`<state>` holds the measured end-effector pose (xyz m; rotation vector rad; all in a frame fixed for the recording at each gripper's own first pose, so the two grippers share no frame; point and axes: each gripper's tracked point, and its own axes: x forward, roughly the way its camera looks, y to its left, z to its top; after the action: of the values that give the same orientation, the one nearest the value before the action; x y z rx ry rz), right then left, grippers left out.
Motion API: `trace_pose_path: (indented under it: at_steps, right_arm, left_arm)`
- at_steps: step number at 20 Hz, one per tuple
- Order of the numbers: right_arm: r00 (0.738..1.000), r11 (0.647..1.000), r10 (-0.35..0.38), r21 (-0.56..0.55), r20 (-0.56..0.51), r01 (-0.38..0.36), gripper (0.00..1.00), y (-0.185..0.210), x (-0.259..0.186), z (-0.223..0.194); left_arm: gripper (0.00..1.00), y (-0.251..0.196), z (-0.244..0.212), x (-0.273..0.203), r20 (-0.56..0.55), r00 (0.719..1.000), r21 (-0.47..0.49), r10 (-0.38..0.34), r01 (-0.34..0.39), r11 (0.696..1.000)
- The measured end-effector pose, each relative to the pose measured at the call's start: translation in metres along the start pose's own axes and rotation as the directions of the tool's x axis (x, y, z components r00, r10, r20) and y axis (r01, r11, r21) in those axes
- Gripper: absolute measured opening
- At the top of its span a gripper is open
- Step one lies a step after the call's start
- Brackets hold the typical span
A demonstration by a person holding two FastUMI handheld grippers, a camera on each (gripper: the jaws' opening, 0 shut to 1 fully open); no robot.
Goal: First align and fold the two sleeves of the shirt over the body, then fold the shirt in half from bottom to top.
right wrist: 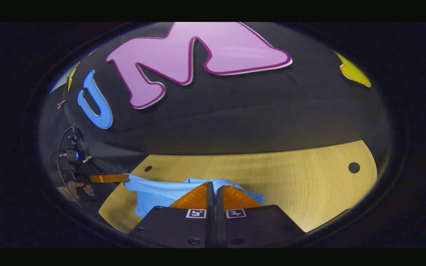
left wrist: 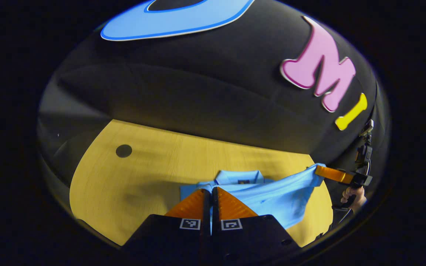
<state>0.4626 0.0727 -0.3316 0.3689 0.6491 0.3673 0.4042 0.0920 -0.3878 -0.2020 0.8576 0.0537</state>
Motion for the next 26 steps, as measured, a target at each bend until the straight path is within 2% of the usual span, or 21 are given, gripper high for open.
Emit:
trace_pose_path:
  at_steps: [2,3,5,6,7,8,12,13,16,20,23,26]
  right_arm:
    - [0.998,0.999,-0.037,0.013,-0.056,0.037,0.0,-0.014,0.032,-0.017]
    - [0.995,0.998,-0.056,0.011,-0.082,0.058,0.04,-0.018,0.045,-0.03]
    - [0.991,0.996,-0.088,-0.02,-0.105,0.086,0.06,-0.027,0.062,-0.052]
    - [0.987,0.993,-0.112,-0.049,-0.113,0.107,0.15,-0.034,0.066,-0.06]
    - [0.983,0.99,-0.128,-0.069,-0.13,0.12,0.16,-0.037,0.067,-0.063]
    - [0.983,0.991,-0.121,-0.066,-0.134,0.113,0.34,-0.037,0.064,-0.062]
    - [0.996,0.995,-0.086,-0.058,-0.012,0.085,0.99,-0.031,0.027,-0.034]
    - [0.996,0.993,-0.093,-0.065,0.014,0.093,0.98,-0.033,0.014,-0.028]
    - [0.99,0.988,-0.109,-0.097,0.087,0.117,0.98,-0.038,-0.029,-0.009]
    - [0.979,0.976,-0.116,-0.163,0.168,0.144,0.98,-0.041,-0.09,0.011]
    - [0.967,0.968,-0.102,-0.201,0.233,0.151,0.98,-0.024,-0.133,0.019]
    - [0.944,0.949,-0.095,-0.258,0.317,0.182,0.98,0.001,-0.184,0.021]
  left_arm:
    - [0.06,0.017,-0.008,0.035,-0.038,0.998,0.013,0.054,-0.054,0.998]
    - [0.06,0.01,-0.016,0.055,-0.063,0.995,0.027,0.083,-0.081,0.996]
    - [0.06,0.013,-0.035,0.076,-0.12,0.984,0.037,0.135,-0.131,0.991]
    - [0.06,0.015,-0.042,0.085,-0.138,0.975,0.05,0.173,-0.167,0.985]
    - [0.06,0.016,-0.044,0.077,-0.145,0.966,0.07,0.213,-0.205,0.976]
    - [0.08,0.015,-0.038,0.071,-0.13,0.959,0.095,0.252,-0.241,0.966]
    - [0.8,0.001,-0.008,0.048,-0.006,0.967,0.095,0.253,-0.251,0.963]
    - [0.98,-0.002,-0.001,0.035,0.021,0.966,0.099,0.257,-0.257,0.961]
    - [0.97,-0.024,0.012,-0.009,0.107,0.968,0.094,0.227,-0.238,0.967]
    - [0.97,-0.06,-0.001,-0.083,0.177,0.963,0.111,0.201,-0.222,0.969]
    - [0.97,-0.096,-0.005,-0.148,0.27,0.946,0.116,0.178,-0.216,0.97]
    - [0.97,-0.128,-0.022,-0.212,0.344,0.928,0.152,0.145,-0.207,0.966]
